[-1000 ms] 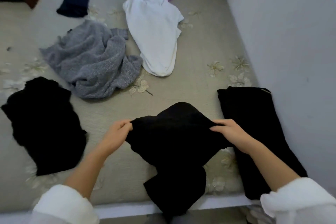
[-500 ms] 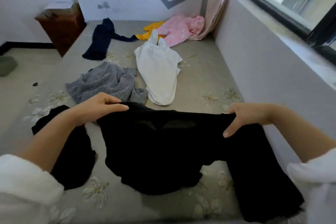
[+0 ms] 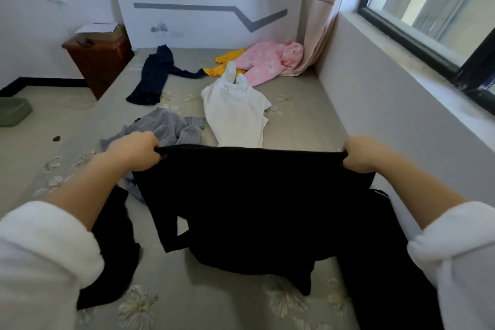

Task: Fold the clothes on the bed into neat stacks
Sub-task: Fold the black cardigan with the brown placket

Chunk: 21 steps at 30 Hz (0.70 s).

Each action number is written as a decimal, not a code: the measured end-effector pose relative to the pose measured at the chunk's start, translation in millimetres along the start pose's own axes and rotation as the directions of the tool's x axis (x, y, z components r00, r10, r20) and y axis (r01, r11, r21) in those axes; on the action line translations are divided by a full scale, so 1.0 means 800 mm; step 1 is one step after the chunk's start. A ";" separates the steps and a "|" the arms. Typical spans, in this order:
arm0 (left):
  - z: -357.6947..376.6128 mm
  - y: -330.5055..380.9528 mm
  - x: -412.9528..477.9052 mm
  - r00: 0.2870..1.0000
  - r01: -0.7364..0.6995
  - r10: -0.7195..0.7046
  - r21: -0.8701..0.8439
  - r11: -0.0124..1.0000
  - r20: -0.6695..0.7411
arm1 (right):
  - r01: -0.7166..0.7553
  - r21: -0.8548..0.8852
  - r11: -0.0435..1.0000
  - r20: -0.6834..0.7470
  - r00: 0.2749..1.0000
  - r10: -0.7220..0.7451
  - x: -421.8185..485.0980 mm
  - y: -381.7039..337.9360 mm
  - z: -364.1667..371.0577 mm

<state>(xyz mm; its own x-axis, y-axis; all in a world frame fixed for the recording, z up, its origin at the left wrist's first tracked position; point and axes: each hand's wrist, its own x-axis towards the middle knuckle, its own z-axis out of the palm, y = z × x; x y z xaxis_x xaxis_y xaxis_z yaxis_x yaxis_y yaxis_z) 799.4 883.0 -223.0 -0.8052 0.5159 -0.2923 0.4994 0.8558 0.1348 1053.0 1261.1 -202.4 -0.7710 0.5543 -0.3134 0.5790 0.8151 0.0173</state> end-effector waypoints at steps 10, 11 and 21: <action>0.008 0.008 0.051 0.902 0.106 -0.304 -0.526 0.844 -0.307 | -0.138 0.620 0.772 -0.171 0.937 0.306 0.037 -0.012 -0.012; 0.003 0.011 0.056 0.906 0.130 -0.310 -0.508 0.852 -0.287 | -0.147 0.812 0.565 -0.036 0.954 0.299 0.041 -0.017 -0.016; 0.032 0.053 0.013 0.832 -0.347 -0.407 -0.926 0.148 -0.377 | 0.290 0.862 0.416 -0.443 0.831 0.337 0.010 -0.027 0.035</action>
<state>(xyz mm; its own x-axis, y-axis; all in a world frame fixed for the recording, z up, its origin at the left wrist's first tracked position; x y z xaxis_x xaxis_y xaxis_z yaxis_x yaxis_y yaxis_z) 820.1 923.4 -244.6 -0.9937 0.0956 0.0587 0.0573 -0.0172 0.9982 1042.0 1243.2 -232.1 -0.5626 0.8099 0.1658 0.2459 0.3554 -0.9018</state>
